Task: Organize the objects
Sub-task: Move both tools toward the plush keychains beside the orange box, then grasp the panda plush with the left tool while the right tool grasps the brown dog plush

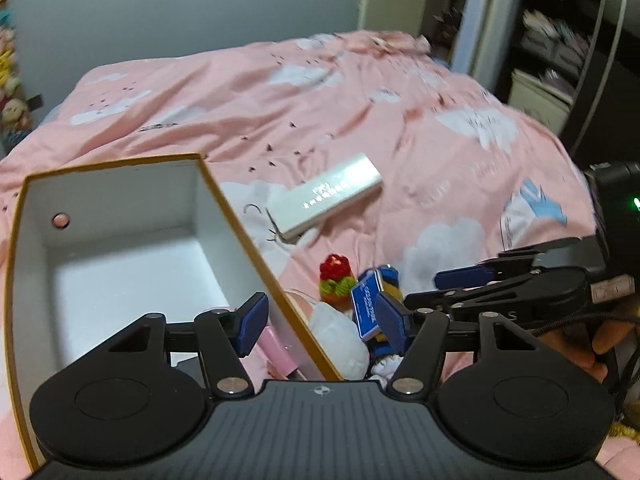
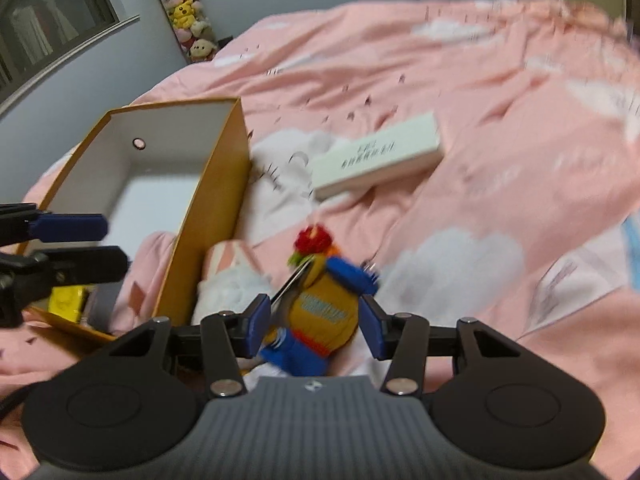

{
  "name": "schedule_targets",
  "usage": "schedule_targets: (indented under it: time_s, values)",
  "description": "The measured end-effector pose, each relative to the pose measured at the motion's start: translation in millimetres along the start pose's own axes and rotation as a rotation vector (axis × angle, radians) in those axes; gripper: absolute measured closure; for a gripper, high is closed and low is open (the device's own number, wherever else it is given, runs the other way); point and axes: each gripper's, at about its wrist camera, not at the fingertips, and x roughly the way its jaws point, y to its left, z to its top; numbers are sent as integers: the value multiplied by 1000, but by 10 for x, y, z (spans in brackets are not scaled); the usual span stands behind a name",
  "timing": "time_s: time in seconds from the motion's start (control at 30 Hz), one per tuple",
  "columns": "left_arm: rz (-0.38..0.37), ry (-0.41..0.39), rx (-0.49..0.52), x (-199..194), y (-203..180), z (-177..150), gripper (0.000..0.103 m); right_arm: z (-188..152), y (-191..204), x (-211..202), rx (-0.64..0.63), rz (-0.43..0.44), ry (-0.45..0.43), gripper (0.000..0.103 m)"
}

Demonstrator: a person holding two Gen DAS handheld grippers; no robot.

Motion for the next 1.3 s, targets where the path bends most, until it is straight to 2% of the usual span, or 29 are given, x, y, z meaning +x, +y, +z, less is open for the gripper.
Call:
schedule_targets:
  time_s: [0.17,0.3,0.4,0.57,0.67,0.83,1.1,1.17,1.3]
  values:
    - [-4,63,97,105,-114,45,32,-66,39,168,10,49,72,52]
    - [1,111,160,175,-163,88,33,-107,119,351,-45,8,120,50]
    - [1,134,196,221,-207,119,34,-112,121,473,-60,7,141,42]
    - [-5,178,278,306,-308,133,34,-134,47,632,-54,-13,167,42]
    - [-13,209,345,361,-377,136,34,-153,-91,699,10,16,186,48]
    - [-27,267,471,474,-500,120,33,-156,-149,563,45,36,165,62]
    - [-53,394,782,713,-808,3,31,-93,-322,205,83,30,95,68]
    - [-41,435,868,805,-893,-85,26,-99,-379,185,105,33,89,69]
    - [4,501,1011,1003,-1045,-287,21,-128,-486,164,147,44,81,70]
